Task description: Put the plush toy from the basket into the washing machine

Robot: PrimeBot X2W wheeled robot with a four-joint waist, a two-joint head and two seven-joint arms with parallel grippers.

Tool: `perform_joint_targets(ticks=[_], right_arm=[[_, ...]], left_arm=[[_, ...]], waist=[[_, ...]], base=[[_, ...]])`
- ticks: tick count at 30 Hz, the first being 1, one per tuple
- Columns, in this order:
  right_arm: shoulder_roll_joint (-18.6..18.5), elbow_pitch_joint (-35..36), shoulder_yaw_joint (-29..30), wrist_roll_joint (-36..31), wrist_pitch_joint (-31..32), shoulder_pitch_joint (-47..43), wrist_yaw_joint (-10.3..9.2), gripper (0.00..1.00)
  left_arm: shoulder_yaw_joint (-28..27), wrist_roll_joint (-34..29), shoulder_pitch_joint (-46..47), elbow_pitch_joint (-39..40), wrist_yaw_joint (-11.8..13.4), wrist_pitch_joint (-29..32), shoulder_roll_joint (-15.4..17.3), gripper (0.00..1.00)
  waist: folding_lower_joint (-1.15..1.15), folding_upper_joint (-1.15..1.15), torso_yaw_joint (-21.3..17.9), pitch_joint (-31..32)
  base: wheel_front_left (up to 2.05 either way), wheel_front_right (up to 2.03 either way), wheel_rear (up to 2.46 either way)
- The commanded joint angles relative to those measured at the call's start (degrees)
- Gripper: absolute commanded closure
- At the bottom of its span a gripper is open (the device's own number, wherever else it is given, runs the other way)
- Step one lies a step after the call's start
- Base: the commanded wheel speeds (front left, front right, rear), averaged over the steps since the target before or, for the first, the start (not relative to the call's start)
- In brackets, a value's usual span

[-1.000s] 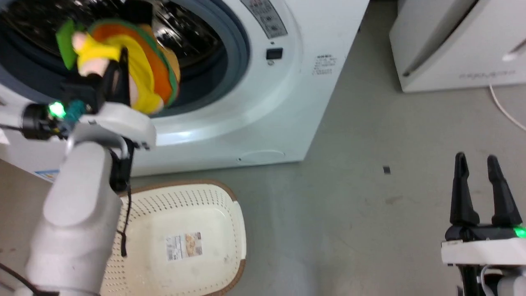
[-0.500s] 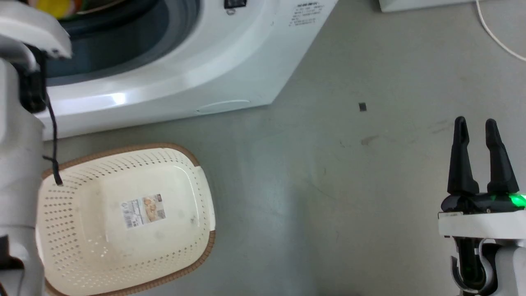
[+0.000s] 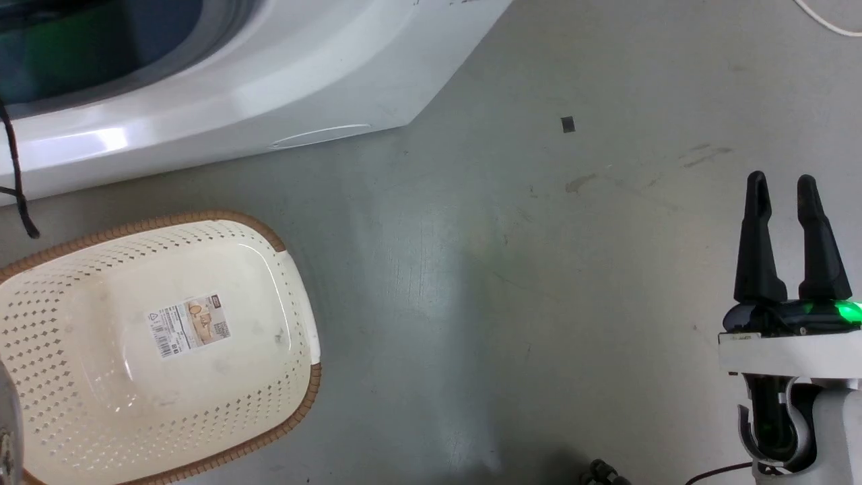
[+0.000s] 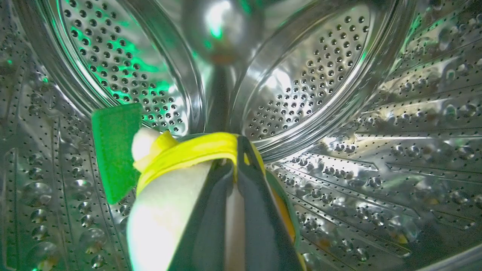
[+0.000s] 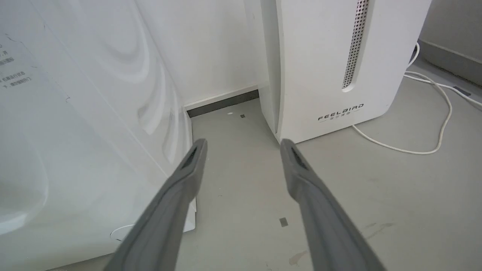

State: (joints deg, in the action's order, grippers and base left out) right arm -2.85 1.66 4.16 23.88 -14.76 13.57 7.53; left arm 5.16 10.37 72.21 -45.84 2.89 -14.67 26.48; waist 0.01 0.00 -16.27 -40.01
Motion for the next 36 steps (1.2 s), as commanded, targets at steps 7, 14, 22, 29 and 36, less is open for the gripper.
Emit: perform_joint_targets(ticks=[7,14,22,29,36], right_arm=[[0.0,-0.2,-0.1,0.4,-0.2,0.9,-0.04,0.00],[0.0,-0.6,0.2,-0.4,-0.2,0.7,-0.04,0.00],[0.0,-1.5,0.1,-1.6,-0.2,-1.4,-0.04,0.00],[0.0,-2.0,-0.4,-3.3,-0.2,-3.5,-0.04,0.00],[0.0,-1.9,-1.5,-5.8,-0.2,-5.7,-0.04,0.00]], left_arm=[[0.6,-0.9,1.7,-2.3,0.1,-0.3,0.7,0.00],[0.9,-0.5,-1.7,-3.2,-0.2,-0.3,-0.9,0.00],[0.8,-0.2,-10.0,-1.6,-0.1,-0.3,-3.8,0.00],[-1.1,0.7,-19.1,1.6,0.4,-0.3,-6.6,0.00],[-2.4,-0.7,-29.7,7.5,1.6,-0.3,-9.2,0.00]], waist=[[-0.01,0.00,0.4,0.2],[-0.01,0.00,1.2,2.5],[-0.01,0.00,2.9,8.6],[-0.01,0.00,4.9,15.3],[-0.01,0.00,7.0,21.5]], base=[[0.00,0.00,0.00],[0.00,0.00,0.00],[0.00,0.00,0.00],[0.00,0.00,0.00],[0.00,0.00,0.00]])
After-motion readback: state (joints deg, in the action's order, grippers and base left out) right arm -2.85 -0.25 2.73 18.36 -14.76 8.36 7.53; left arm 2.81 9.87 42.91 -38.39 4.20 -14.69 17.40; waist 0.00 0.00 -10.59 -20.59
